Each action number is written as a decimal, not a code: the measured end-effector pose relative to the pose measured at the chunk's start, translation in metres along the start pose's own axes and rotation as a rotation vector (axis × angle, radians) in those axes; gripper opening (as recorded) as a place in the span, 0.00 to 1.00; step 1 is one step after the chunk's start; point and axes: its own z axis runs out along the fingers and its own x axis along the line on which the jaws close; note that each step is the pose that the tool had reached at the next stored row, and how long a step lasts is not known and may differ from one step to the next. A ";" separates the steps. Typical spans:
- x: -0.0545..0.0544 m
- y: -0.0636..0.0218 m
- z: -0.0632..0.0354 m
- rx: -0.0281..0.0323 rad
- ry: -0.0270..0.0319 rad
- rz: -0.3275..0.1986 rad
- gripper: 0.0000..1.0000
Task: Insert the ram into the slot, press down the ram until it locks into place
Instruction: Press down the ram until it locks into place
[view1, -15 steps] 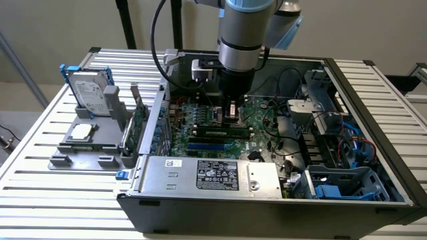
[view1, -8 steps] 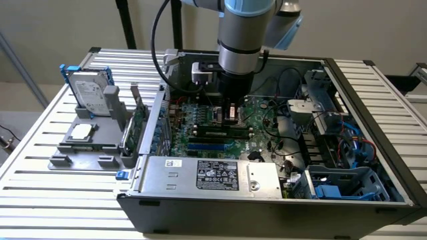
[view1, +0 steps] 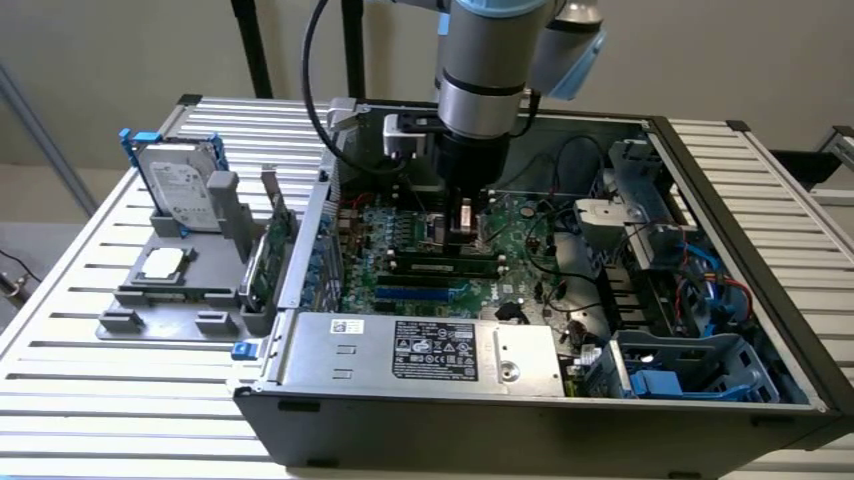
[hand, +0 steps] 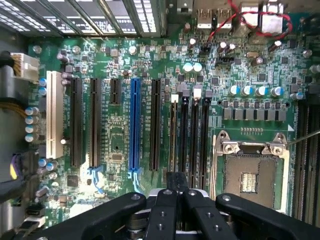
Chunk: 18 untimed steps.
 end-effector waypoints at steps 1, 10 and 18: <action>0.000 -0.0001 -0.0047 -0.0002 0.0000 0.000 0.11; 0.001 -0.0013 -0.0226 -0.0017 -0.0011 0.000 0.11; 0.001 -0.0013 -0.0226 -0.0018 -0.0010 0.000 0.11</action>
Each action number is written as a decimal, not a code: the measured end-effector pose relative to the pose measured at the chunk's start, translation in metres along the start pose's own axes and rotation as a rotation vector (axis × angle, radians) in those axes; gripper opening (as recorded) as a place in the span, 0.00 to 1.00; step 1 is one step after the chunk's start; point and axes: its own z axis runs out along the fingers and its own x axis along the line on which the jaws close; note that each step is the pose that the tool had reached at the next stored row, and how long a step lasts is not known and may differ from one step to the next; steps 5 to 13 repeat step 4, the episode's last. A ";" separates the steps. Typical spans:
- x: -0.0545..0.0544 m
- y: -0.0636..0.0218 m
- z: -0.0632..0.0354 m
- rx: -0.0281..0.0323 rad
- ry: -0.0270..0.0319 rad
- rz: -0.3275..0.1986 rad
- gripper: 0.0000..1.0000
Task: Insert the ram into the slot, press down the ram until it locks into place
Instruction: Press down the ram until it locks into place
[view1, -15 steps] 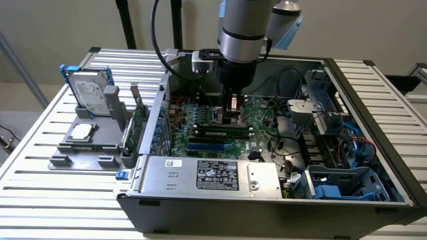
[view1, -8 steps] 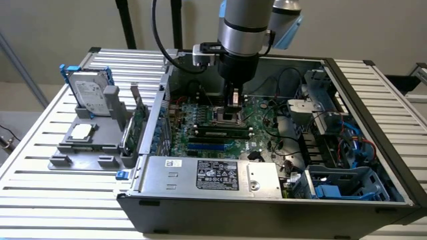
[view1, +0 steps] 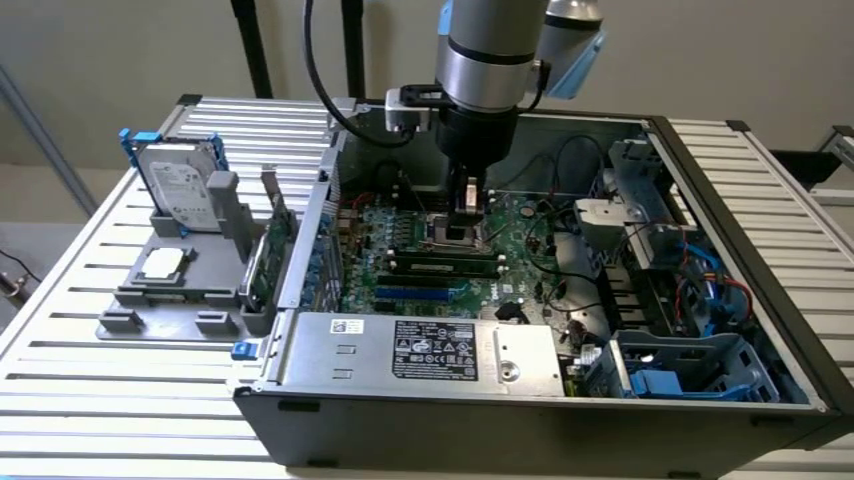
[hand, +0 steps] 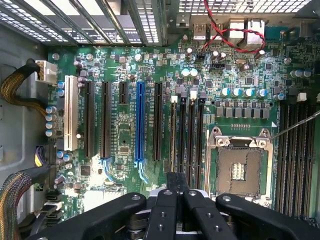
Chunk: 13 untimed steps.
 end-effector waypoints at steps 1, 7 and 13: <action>0.000 0.0000 0.0000 0.0000 0.0001 0.000 0.11; 0.000 0.0000 0.0000 0.0000 0.0000 0.000 0.11; 0.000 0.0000 0.0000 0.0000 0.0000 0.000 0.11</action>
